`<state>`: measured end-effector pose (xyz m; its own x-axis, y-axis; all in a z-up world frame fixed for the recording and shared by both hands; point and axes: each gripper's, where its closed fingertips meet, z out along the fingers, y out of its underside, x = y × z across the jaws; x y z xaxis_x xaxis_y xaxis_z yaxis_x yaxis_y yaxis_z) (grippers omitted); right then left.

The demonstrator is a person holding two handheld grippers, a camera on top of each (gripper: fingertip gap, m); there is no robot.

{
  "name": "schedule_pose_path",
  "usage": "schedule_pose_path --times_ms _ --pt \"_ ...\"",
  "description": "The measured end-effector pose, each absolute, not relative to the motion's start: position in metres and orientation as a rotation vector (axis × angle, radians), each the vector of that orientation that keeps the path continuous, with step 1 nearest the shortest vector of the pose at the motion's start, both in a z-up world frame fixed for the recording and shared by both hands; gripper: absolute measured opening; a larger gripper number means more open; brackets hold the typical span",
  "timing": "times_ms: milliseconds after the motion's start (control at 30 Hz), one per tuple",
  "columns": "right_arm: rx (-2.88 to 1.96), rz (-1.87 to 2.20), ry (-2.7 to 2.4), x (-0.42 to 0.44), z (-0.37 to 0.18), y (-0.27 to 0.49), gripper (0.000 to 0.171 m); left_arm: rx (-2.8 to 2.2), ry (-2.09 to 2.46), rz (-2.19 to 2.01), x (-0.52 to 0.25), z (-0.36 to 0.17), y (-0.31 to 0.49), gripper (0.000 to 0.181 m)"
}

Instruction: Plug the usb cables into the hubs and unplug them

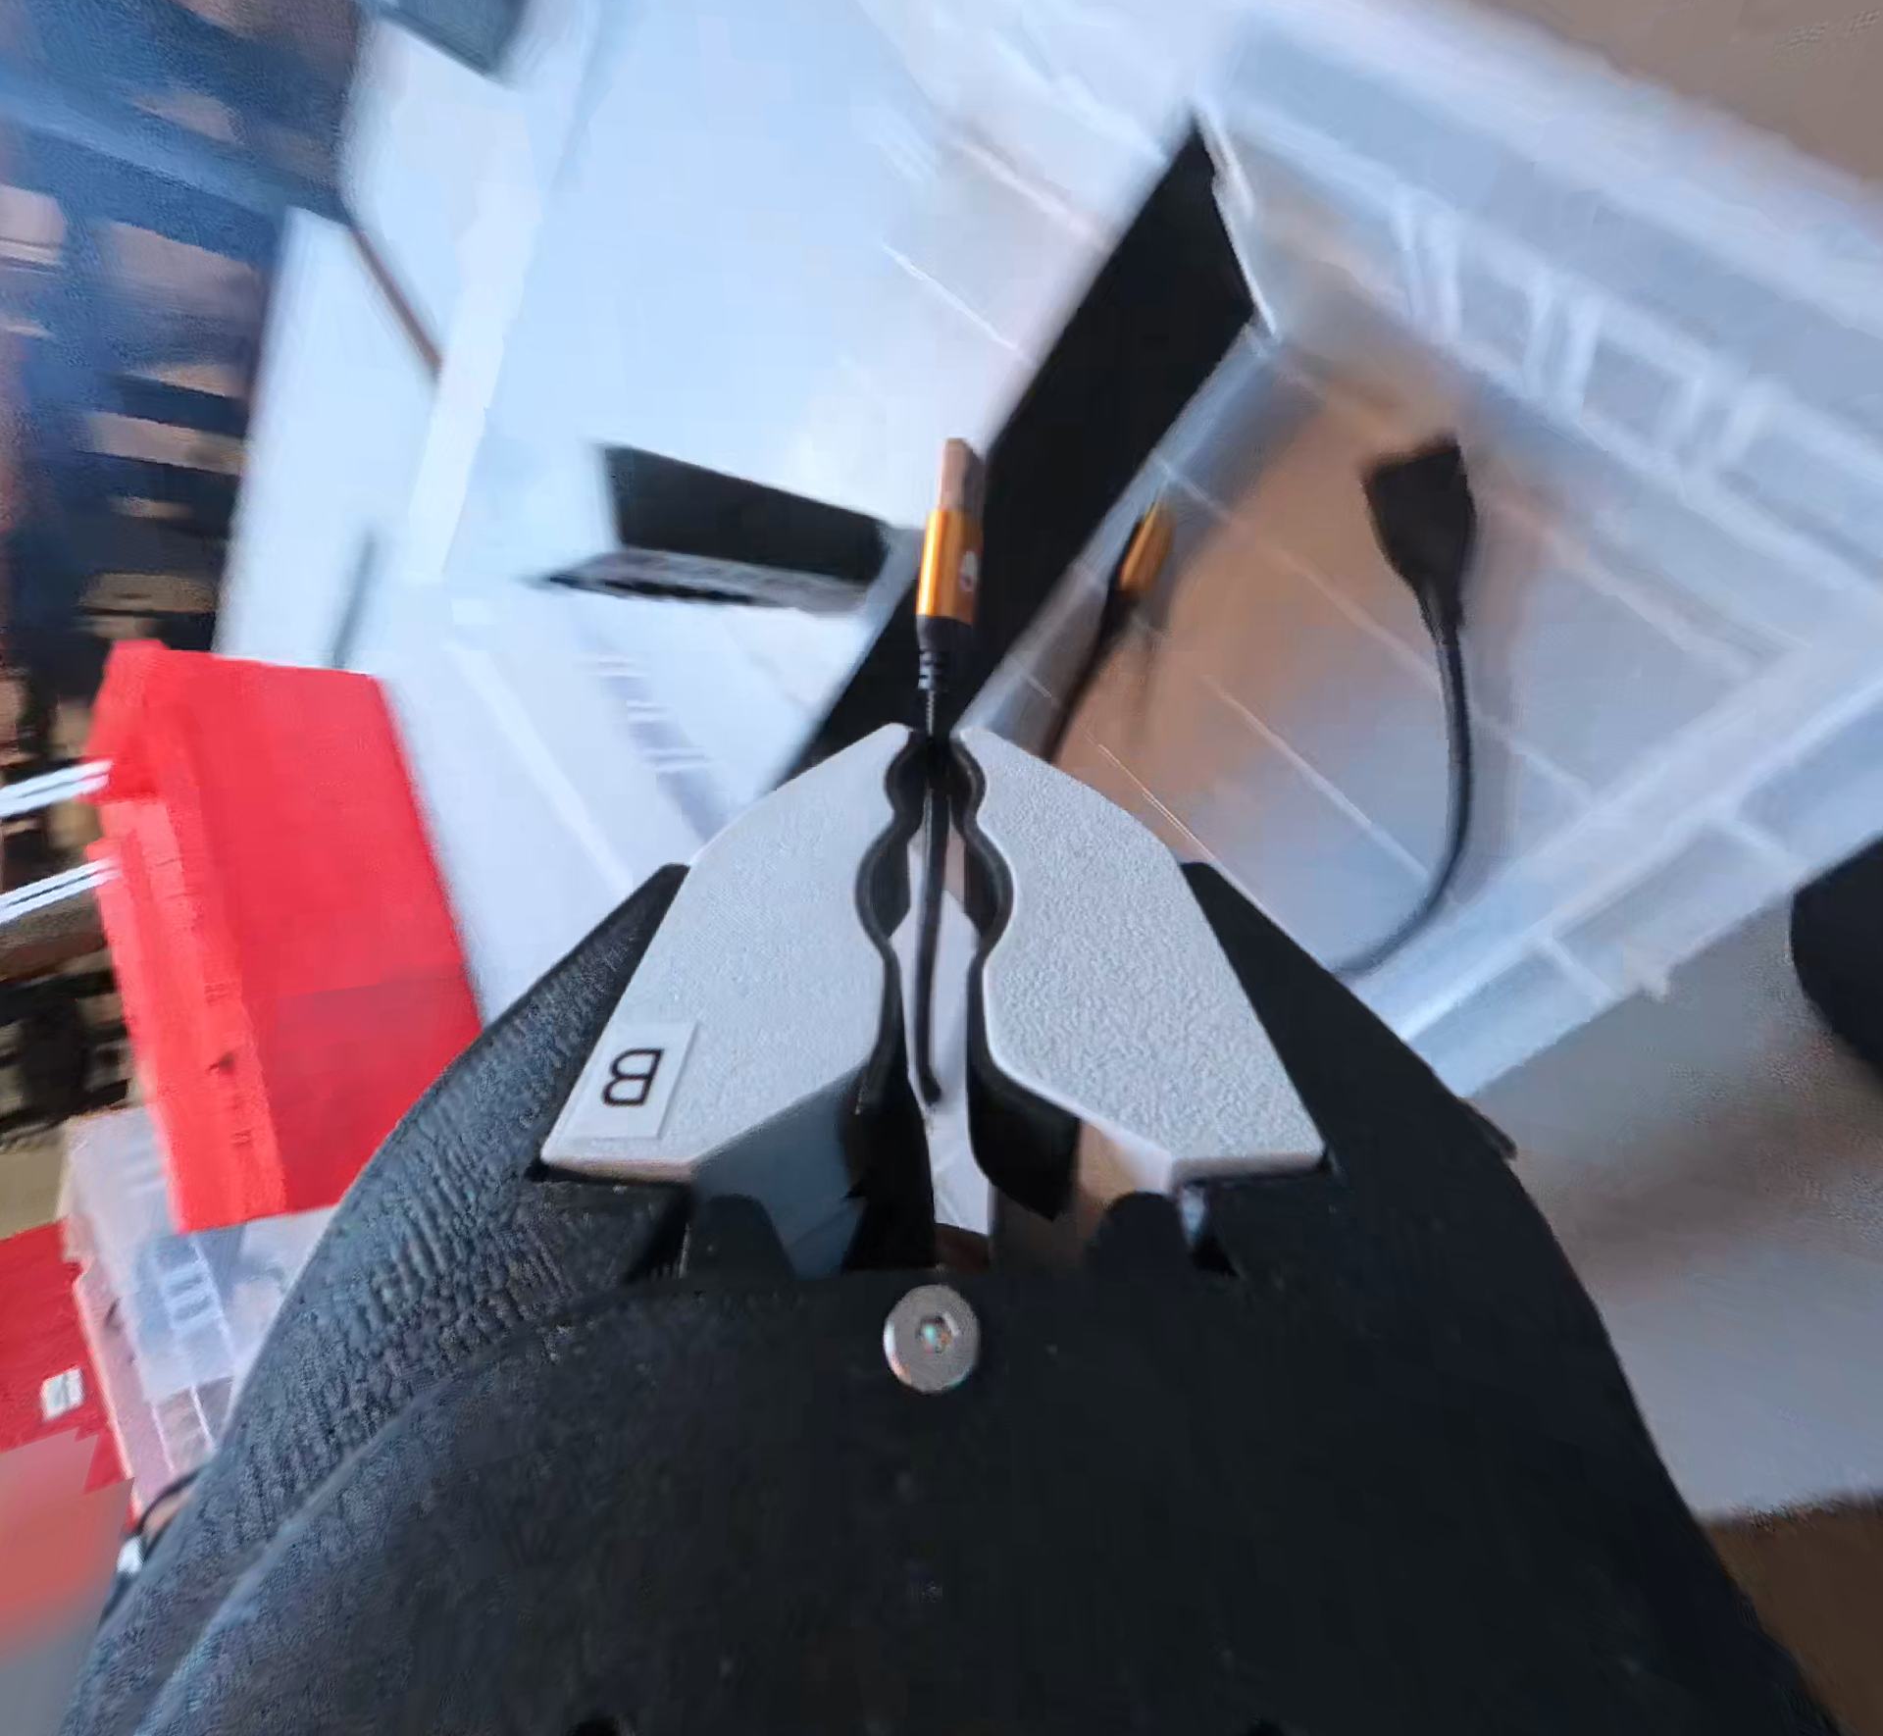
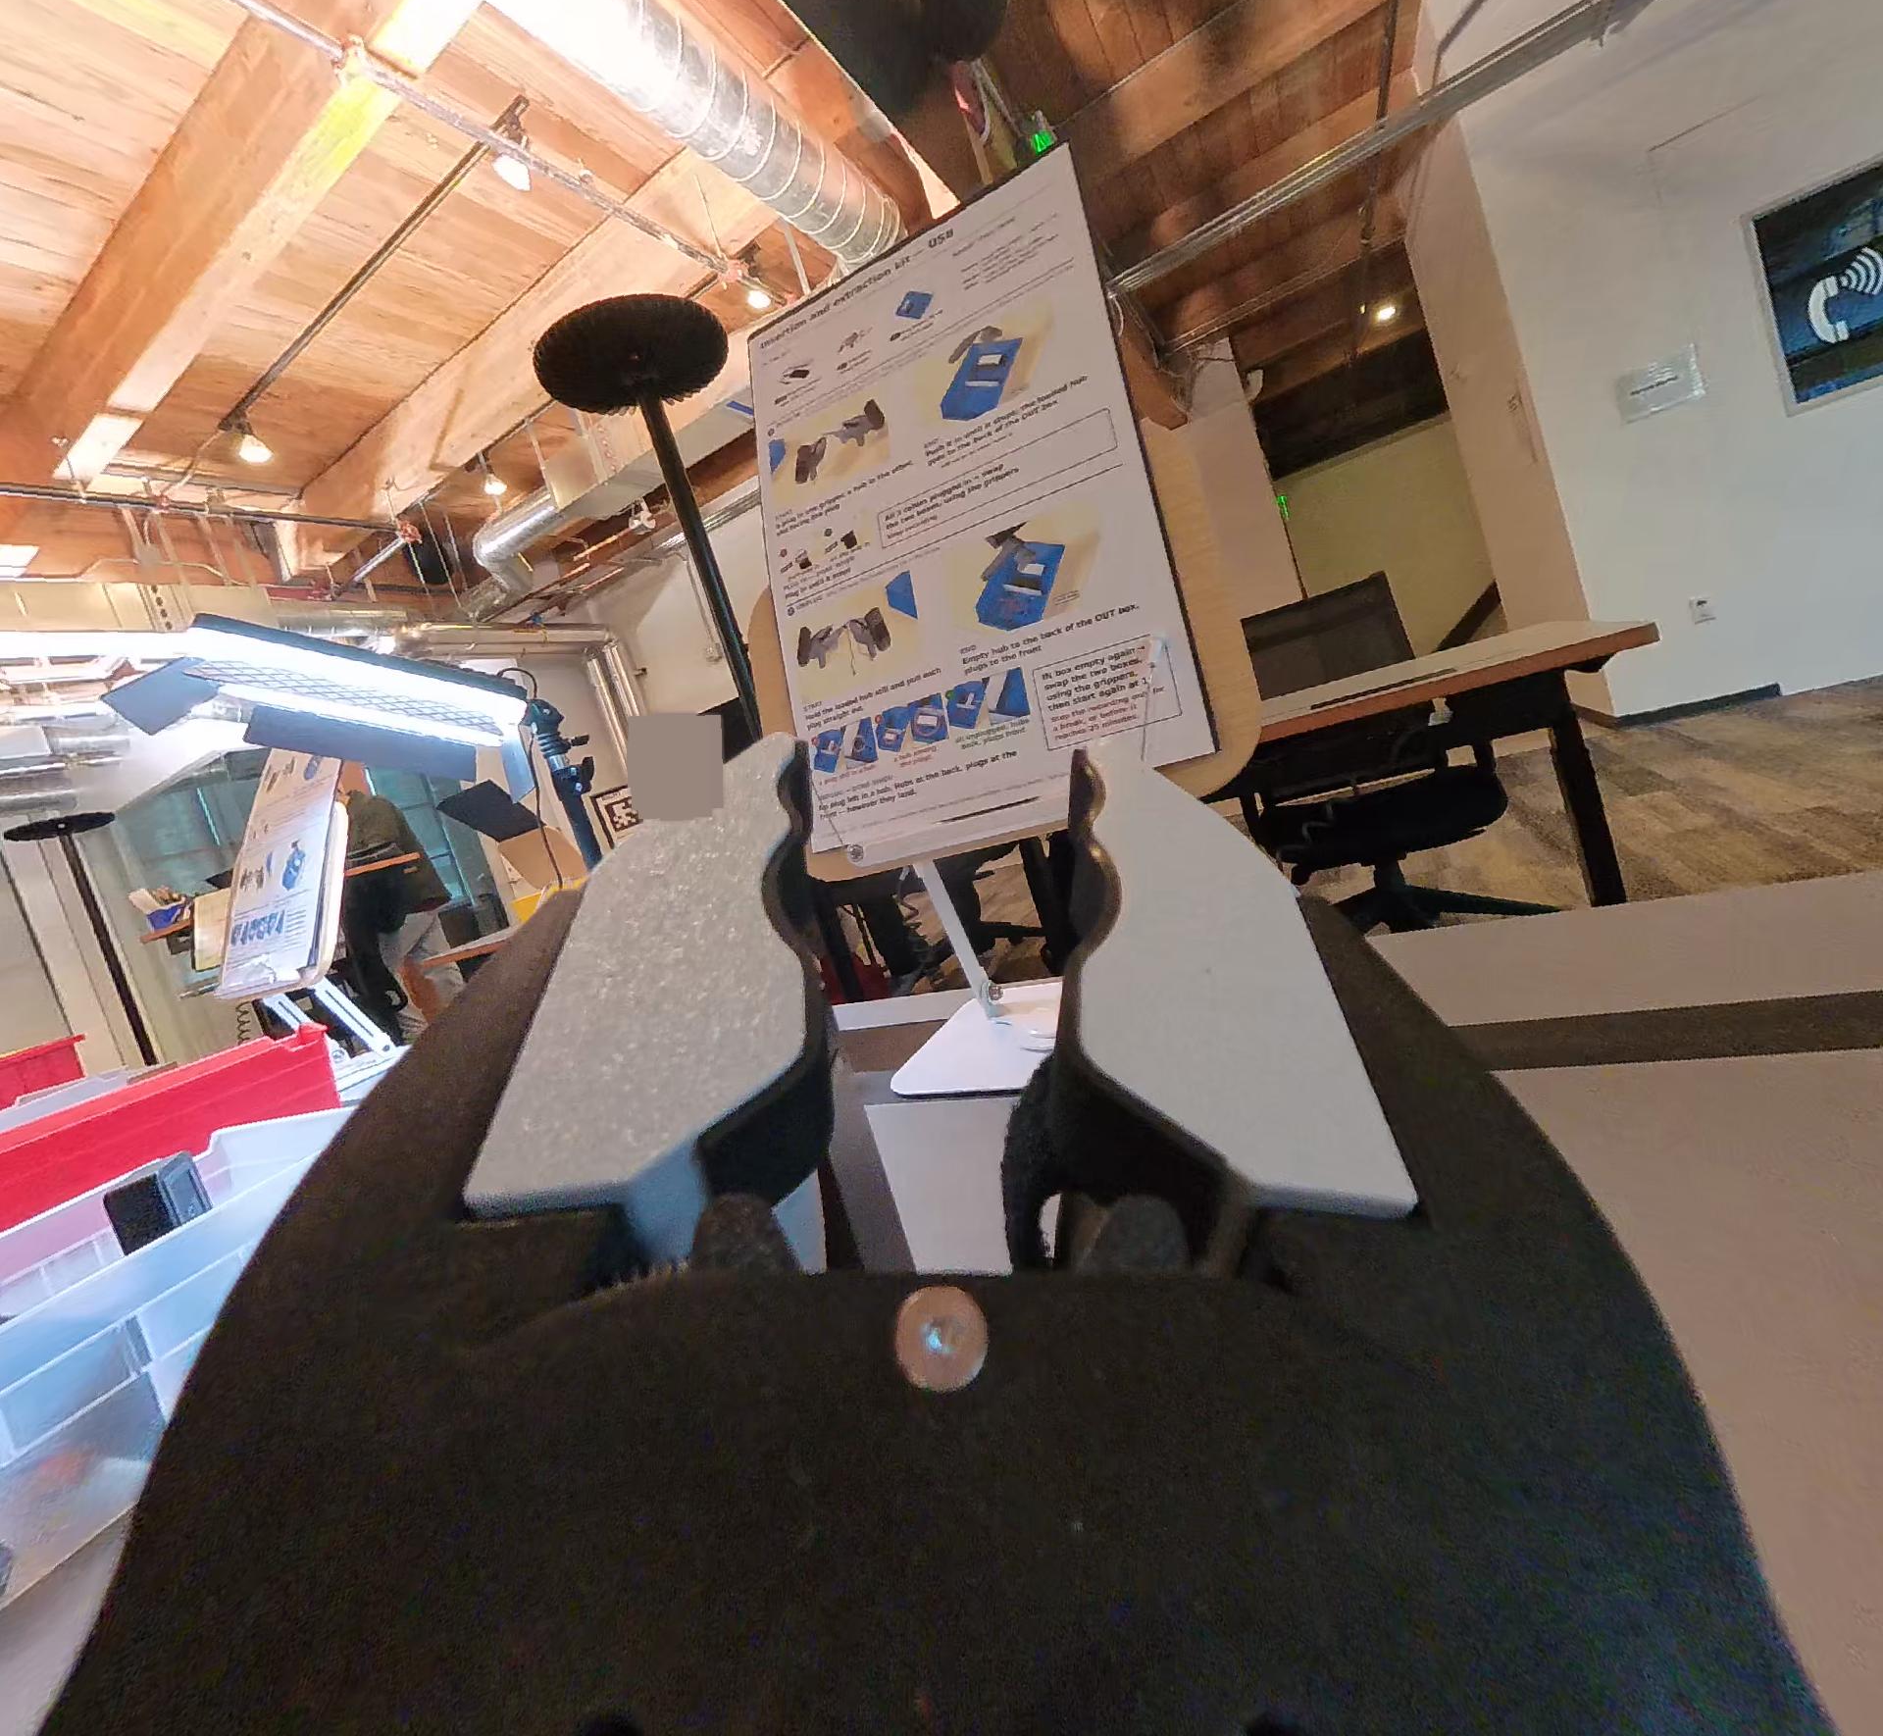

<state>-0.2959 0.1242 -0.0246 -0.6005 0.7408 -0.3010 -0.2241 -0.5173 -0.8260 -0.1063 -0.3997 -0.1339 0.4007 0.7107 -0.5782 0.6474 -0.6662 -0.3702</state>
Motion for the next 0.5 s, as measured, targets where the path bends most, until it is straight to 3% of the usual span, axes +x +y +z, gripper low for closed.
schedule_pose_path --times_ms 133,267,400,500 --pt "-0.861 2.144 -1.056 -0.294 -0.025 0.119 0.047 -2.045 -1.119 1.528 -0.124 -0.039 -0.361 0.005" --pt "-0.776 2.173 -1.101 -0.285 -0.021 0.107 0.045 -1.629 -0.818 1.617 -0.137 0.029 -0.282 0.005" --pt "-0.488 2.335 -1.235 -0.25 -0.008 0.078 0.035 -1.344 -0.526 1.394 -0.151 0.053 -0.185 0.005" --pt "-0.237 2.509 -1.403 -0.215 -0.005 0.053 0.031 -1.286 -0.458 1.162 -0.17 0.028 -0.123 0.005"
